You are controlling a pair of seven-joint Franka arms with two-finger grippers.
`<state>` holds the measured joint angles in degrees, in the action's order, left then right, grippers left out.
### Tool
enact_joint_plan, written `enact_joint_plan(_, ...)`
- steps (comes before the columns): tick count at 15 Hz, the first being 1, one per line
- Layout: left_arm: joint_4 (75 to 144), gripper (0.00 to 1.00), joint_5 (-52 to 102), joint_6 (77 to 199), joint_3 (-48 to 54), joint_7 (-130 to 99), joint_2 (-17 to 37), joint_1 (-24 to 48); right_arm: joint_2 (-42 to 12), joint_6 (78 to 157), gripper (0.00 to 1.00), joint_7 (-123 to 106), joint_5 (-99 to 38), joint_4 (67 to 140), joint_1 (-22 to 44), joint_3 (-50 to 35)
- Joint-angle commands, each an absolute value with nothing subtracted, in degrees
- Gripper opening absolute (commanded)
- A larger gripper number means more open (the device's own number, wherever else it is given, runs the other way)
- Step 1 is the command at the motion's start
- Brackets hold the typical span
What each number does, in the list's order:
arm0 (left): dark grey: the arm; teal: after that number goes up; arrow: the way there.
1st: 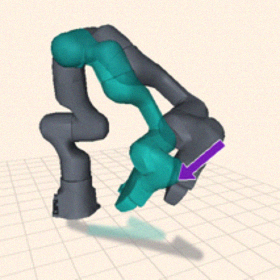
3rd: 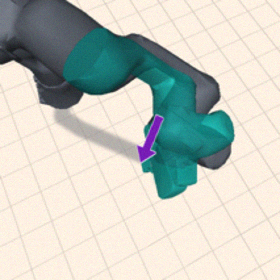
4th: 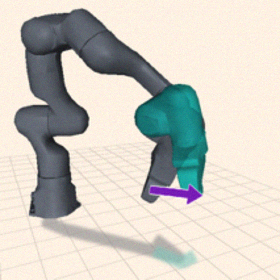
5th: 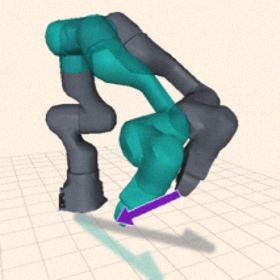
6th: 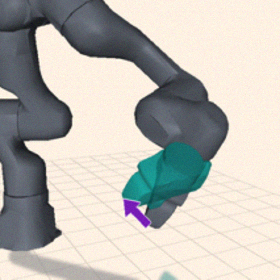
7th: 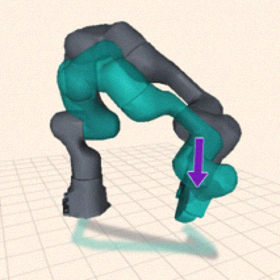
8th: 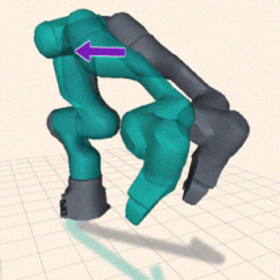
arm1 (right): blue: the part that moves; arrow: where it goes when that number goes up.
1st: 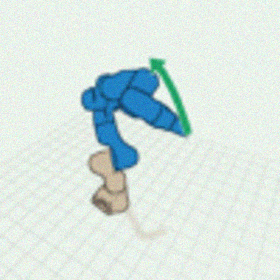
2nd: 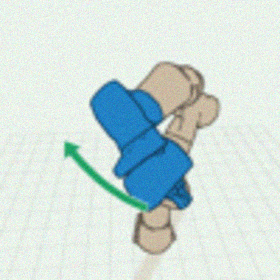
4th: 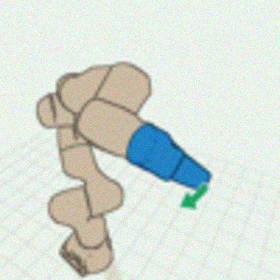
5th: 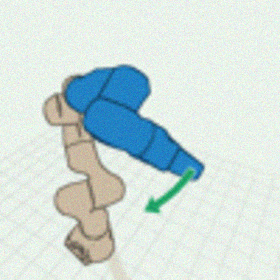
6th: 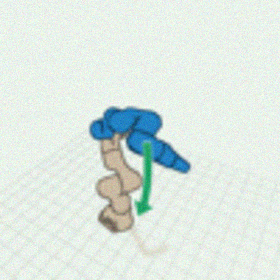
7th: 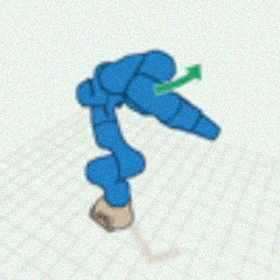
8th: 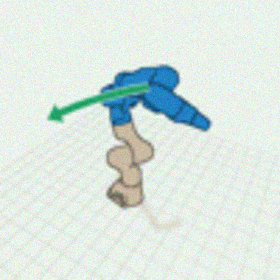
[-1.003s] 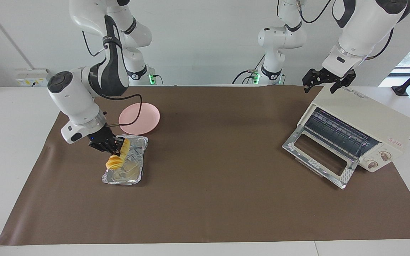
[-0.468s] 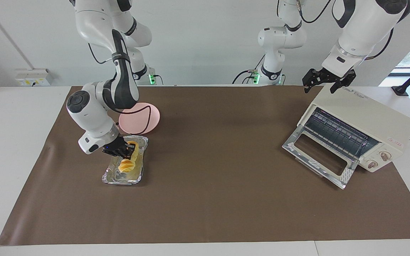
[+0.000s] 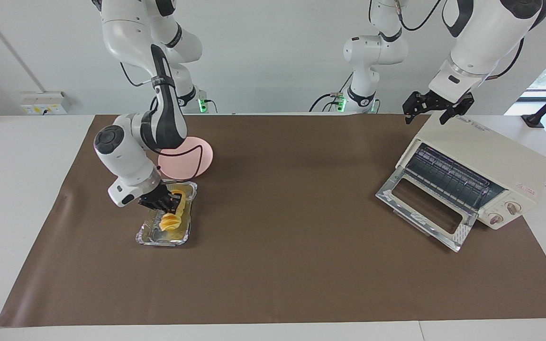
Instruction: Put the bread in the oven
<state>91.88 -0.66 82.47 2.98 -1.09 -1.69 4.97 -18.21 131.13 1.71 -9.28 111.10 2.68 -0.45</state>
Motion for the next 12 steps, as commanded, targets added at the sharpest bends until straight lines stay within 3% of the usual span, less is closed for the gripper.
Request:
enact_joint_plan(1,93.60,1.00,0.09,83.67,3.52,-0.79,-3.34,4.13,-18.28,131.23,0.94,0.80,-8.44,110.83,1.50,-0.70)
enact_joint_plan(2,93.60,1.00,0.09,83.67,3.52,-0.70,-3.34,4.13,-18.19,130.44,0.99,-0.69,-8.35,109.96,0.97,-0.70)
enact_joint_plan(6,93.60,1.00,0.09,83.67,3.52,-0.79,-3.34,4.13,-17.67,124.11,0.99,-3.95,-8.17,105.82,-1.05,-0.44)
enact_joint_plan(12,93.60,1.00,0.09,83.67,3.52,-0.79,-3.34,4.13,-16.09,124.62,0.98,-10.54,-8.26,110.82,-4.13,-0.44)
